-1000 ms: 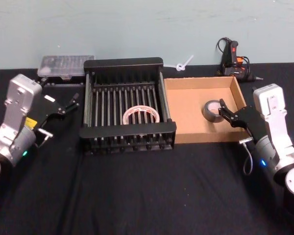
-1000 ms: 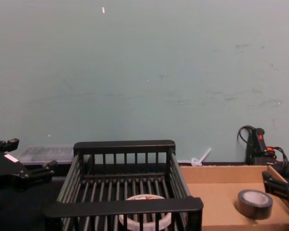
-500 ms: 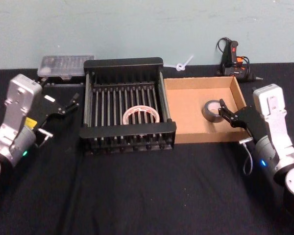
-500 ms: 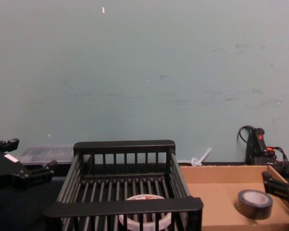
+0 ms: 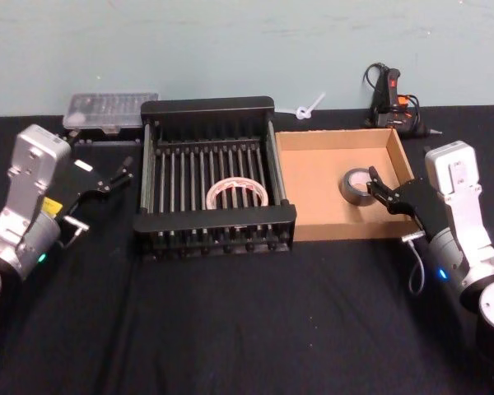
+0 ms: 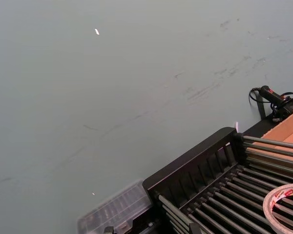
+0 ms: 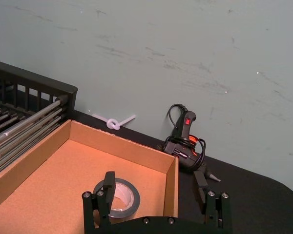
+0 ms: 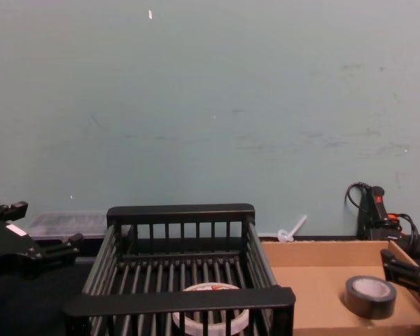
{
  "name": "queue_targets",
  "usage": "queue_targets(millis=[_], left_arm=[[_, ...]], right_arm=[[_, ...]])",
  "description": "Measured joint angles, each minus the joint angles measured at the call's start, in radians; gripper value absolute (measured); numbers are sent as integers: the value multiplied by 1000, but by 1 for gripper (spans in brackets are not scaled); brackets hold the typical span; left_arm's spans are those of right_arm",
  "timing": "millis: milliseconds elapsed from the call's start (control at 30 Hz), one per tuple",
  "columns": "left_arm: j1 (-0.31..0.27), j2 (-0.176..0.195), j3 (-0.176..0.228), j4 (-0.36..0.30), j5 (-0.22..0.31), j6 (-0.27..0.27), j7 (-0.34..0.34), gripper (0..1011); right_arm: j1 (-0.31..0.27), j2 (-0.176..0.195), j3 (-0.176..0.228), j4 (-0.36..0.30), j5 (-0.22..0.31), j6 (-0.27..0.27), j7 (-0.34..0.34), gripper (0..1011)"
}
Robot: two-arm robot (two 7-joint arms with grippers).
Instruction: Pick up the white tape and place it into the black box , Pick up the silver tape and place it into the brown box.
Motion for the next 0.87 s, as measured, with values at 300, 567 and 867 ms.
queue_targets(millis=[300,567,867], left_arm=[[0,0,0,0,0,0,0,1001],[0,0,0,0,0,0,0,1001],[0,0,0,0,0,0,0,1001]], right_arm=[[0,0,0,0,0,0,0,1002],[0,0,0,0,0,0,0,1002],[0,0,0,0,0,0,0,1002]])
